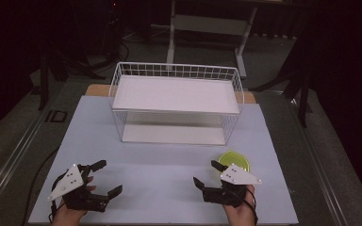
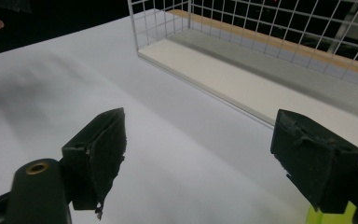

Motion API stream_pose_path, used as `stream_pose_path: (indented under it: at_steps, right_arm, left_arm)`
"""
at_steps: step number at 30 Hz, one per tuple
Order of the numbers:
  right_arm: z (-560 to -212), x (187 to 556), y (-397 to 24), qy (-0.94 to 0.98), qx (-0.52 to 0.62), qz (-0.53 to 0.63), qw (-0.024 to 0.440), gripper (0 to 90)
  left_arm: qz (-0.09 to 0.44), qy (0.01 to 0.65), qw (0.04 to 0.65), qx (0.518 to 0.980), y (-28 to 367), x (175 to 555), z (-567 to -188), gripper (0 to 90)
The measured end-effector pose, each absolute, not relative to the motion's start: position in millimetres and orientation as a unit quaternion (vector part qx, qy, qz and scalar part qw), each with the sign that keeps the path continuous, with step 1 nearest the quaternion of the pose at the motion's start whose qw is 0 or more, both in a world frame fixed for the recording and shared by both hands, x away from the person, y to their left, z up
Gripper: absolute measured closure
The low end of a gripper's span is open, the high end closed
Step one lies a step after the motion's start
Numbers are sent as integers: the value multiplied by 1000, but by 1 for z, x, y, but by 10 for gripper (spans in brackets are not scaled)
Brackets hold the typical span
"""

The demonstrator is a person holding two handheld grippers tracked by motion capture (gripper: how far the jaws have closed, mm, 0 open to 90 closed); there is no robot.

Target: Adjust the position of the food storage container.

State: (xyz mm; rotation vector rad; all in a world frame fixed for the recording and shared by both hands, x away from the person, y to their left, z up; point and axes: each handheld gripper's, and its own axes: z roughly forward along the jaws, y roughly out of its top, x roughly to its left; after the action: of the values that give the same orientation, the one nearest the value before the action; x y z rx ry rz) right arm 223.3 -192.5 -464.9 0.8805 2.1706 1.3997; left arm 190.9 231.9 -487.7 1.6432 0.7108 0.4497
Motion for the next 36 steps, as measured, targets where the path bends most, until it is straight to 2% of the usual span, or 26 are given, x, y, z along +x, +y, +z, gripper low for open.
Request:
stream_pose_path:
  at_steps: [6,21,22,26,30,31,33,35,36]
  right_arm:
    - [-455,216,-190,781,283,516,209,140]
    - [-424,221,-193,772,281,537,193,116]
    - [-421,225,-196,766,288,535,210,129]
    - [-416,236,-208,761,295,535,219,168]
    - [-414,248,-219,755,313,530,227,170]
    - [-415,255,-227,750,325,527,231,223]
    - [-415,259,-231,746,332,528,234,235]
    - [-415,267,-244,741,345,520,248,315]
    - [-415,267,-244,741,345,520,248,315]
  left_arm:
    - [185,307,607,709,232,192,-489,15]
    - [189,302,603,714,229,190,-488,15]
    - [189,300,603,714,229,190,-488,15]
    - [188,300,604,714,230,190,-488,15]
    - [187,299,604,714,229,190,-488,15]
    - [187,299,604,715,229,190,-488,15]
    - [186,298,604,715,229,190,-488,15]
    - [186,298,604,716,229,190,-488,15]
    - [186,297,604,716,229,190,-488,15]
